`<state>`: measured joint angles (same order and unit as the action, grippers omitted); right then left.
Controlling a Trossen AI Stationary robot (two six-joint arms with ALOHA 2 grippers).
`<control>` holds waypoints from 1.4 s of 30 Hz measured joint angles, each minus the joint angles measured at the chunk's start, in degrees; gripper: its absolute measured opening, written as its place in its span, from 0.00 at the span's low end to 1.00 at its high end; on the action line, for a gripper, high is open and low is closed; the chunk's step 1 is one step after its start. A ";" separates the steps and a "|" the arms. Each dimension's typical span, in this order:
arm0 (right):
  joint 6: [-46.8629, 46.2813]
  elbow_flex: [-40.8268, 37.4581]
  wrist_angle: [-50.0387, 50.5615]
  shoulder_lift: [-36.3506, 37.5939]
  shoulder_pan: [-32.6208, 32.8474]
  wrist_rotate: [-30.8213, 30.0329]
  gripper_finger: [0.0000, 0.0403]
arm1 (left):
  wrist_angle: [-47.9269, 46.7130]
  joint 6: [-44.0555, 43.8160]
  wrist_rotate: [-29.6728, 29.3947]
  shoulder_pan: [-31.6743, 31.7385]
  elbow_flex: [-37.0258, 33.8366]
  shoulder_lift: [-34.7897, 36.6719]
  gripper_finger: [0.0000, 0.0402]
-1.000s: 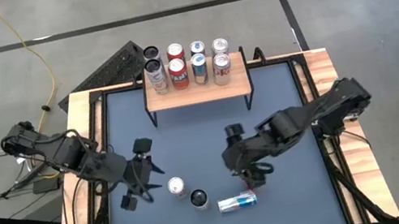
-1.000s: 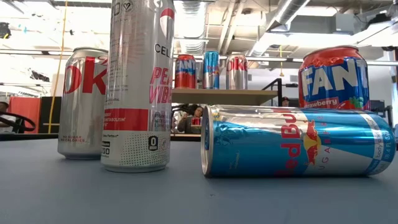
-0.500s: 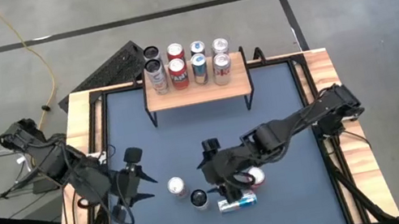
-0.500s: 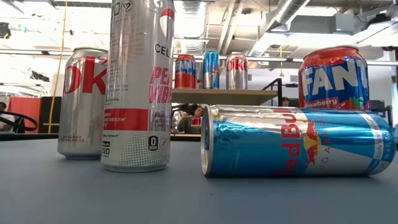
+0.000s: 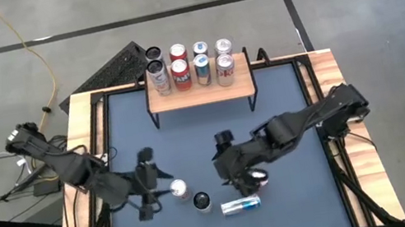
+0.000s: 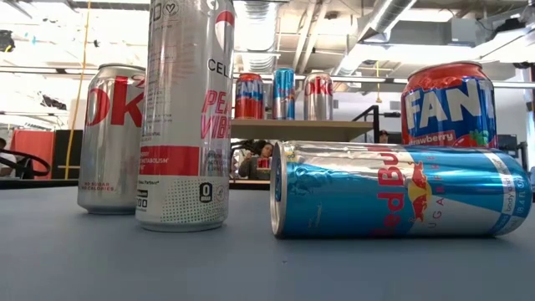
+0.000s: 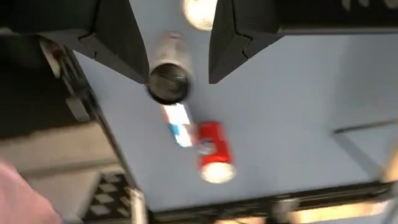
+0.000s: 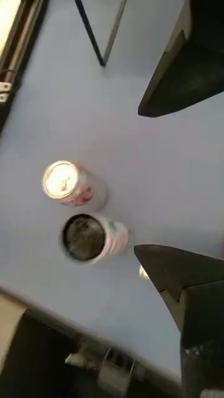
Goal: Place canned beverage on shelf
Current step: Put the black soda can on the shelf
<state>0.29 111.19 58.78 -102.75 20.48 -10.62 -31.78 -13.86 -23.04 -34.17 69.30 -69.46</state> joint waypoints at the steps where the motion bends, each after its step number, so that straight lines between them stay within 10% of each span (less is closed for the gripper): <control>1: -0.81 1.91 3.21 -0.01 0.03 0.01 0.83 | 1.11 2.33 1.43 0.06 -0.02 -1.23 0.39; 21: -8.27 20.94 31.04 -0.25 0.89 -3.03 0.82 | 8.67 11.54 10.66 4.36 0.72 -15.09 0.75; 42: -9.44 20.70 31.26 -0.28 3.00 -2.83 0.82 | 12.13 12.53 19.41 8.80 0.54 -20.73 0.78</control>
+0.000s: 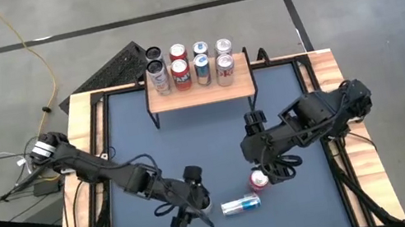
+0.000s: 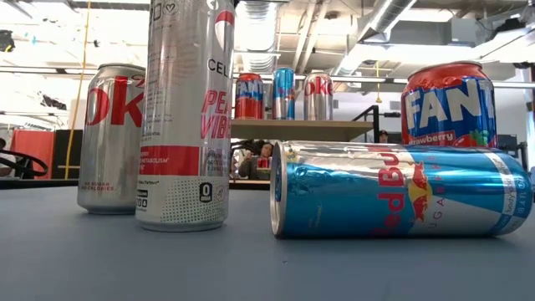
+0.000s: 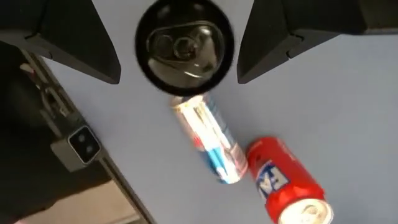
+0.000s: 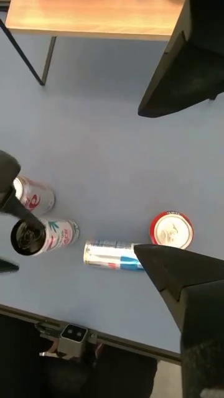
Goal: Place canned beverage on shelf
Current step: Put the black soda can on the shelf
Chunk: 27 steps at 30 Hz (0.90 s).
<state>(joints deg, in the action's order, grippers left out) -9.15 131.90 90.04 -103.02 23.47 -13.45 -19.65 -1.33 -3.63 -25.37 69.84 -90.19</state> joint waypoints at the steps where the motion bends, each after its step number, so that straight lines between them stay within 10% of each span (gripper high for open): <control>1: -0.04 0.00 -0.04 0.00 0.23 -0.02 0.82 | -0.07 -0.24 0.02 0.05 -0.02 0.00 0.78; 27: -1.00 0.00 -0.02 0.00 0.19 -0.03 0.82 | 3.02 0.10 6.14 2.60 -2.88 -1.81 0.68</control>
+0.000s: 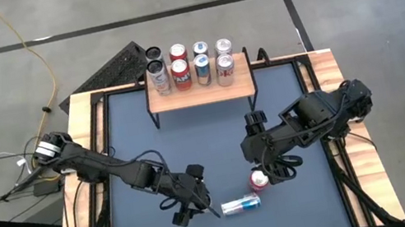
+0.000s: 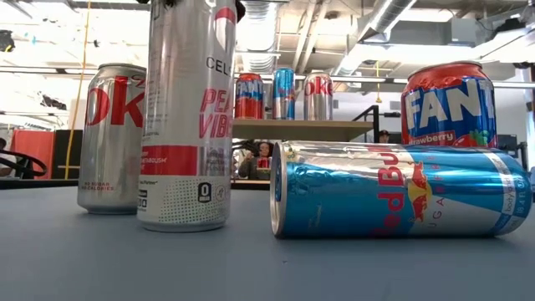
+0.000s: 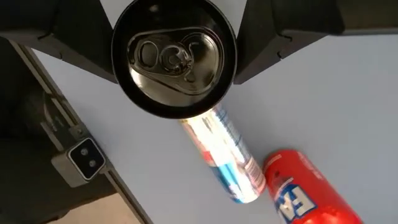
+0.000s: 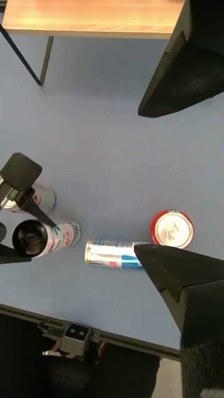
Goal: Place canned beverage on shelf
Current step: Put the black soda can on the shelf
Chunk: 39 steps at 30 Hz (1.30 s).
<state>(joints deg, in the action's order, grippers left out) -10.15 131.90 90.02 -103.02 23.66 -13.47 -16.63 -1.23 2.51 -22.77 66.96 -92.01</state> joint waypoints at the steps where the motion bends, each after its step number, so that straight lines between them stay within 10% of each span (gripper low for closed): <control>1: -0.02 0.00 0.00 0.00 0.00 0.00 0.82 | 0.14 0.34 0.04 -0.06 0.00 0.00 0.67; 19: 1.70 -0.07 -0.19 -0.42 2.62 -1.87 0.82 | -4.12 14.89 10.00 0.67 -0.07 2.36 0.64; 39: 1.58 -0.04 -0.01 1.04 2.80 -7.50 0.82 | -4.80 23.37 4.64 8.88 1.30 28.18 0.64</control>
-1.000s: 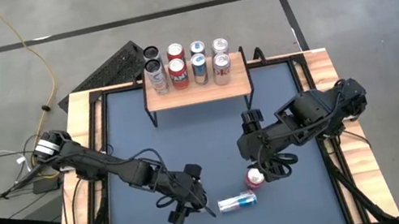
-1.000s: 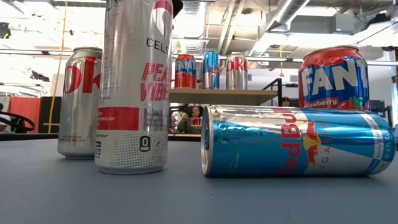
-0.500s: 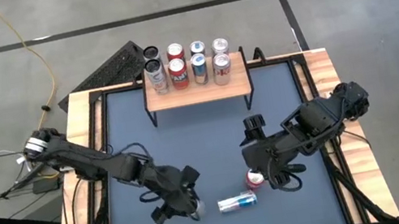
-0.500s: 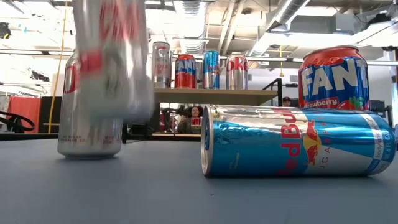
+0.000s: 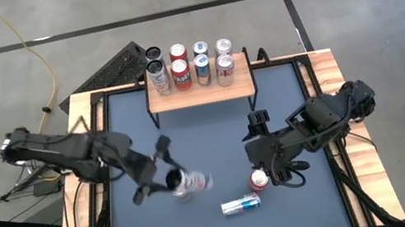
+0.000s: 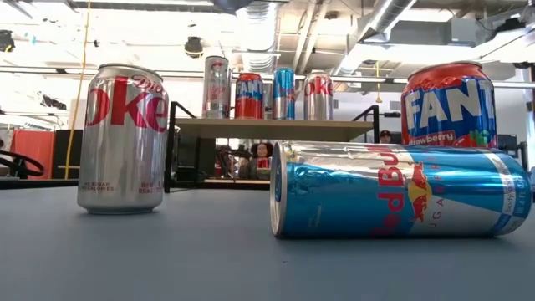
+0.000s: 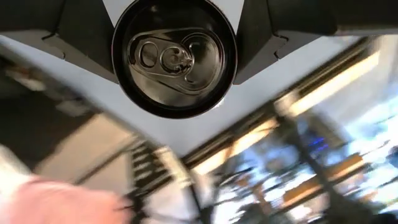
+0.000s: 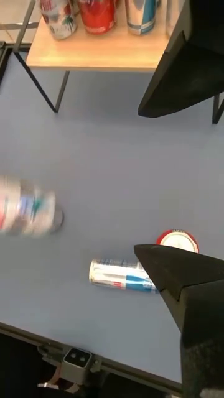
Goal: Place canned beverage on shelf
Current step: Put the black soda can on the shelf
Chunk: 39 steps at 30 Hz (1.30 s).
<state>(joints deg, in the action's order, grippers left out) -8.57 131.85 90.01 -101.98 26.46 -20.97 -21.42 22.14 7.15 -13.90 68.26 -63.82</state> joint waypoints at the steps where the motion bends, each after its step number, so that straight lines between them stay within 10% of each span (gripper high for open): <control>1: 0.03 0.04 0.03 0.16 -0.01 -0.04 0.82 | -1.88 0.19 -1.43 1.20 1.04 0.54 0.64; 25: 10.18 -1.45 -4.50 7.30 -12.48 1.42 0.82 | -23.38 14.14 24.77 26.84 16.41 -7.10 0.64; 31: 14.45 -20.44 -21.78 16.70 -13.54 4.09 0.82 | -25.16 16.98 32.82 25.40 16.49 -6.53 0.64; 39: 15.54 -58.84 -79.69 29.28 -18.16 19.88 0.82 | -25.43 23.36 35.63 20.56 16.51 -4.47 0.64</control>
<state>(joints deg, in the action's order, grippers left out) 6.97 73.02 10.32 -72.70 8.30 -1.09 -46.85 45.50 42.78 6.67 84.77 -68.30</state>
